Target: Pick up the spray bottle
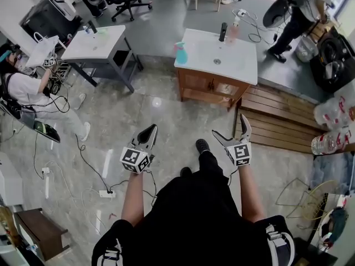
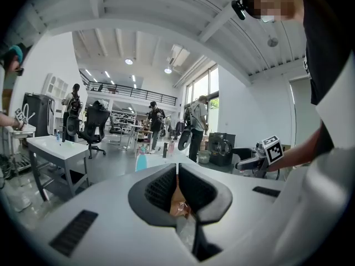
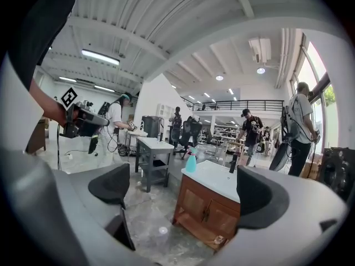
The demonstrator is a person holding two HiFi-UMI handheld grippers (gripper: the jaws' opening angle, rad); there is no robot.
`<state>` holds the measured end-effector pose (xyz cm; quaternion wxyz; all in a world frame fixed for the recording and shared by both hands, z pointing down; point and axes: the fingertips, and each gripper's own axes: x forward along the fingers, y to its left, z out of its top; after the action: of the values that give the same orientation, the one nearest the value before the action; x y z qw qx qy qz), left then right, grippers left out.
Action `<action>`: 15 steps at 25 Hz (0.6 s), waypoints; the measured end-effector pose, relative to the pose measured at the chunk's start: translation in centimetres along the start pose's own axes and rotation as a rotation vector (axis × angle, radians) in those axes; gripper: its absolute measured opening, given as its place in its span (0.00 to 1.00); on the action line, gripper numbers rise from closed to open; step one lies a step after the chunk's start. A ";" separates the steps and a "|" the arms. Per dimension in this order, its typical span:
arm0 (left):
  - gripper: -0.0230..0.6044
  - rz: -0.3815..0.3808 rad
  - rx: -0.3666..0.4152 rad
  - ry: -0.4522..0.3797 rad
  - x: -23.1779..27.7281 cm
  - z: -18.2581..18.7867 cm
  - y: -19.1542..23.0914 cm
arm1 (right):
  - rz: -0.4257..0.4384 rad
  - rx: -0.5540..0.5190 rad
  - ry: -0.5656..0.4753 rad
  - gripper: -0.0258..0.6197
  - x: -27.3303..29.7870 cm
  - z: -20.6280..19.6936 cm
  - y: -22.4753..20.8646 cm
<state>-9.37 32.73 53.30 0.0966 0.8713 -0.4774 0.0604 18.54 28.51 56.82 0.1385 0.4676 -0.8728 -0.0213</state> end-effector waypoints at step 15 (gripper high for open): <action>0.09 0.039 0.016 0.063 3.7 0.7 2.3 | 0.007 0.076 -0.003 0.97 5.1 0.1 -4.2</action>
<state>-9.34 28.31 53.61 0.1033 0.8601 -0.4907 0.0934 19.20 21.98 57.14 0.1194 0.4695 -0.8747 0.0114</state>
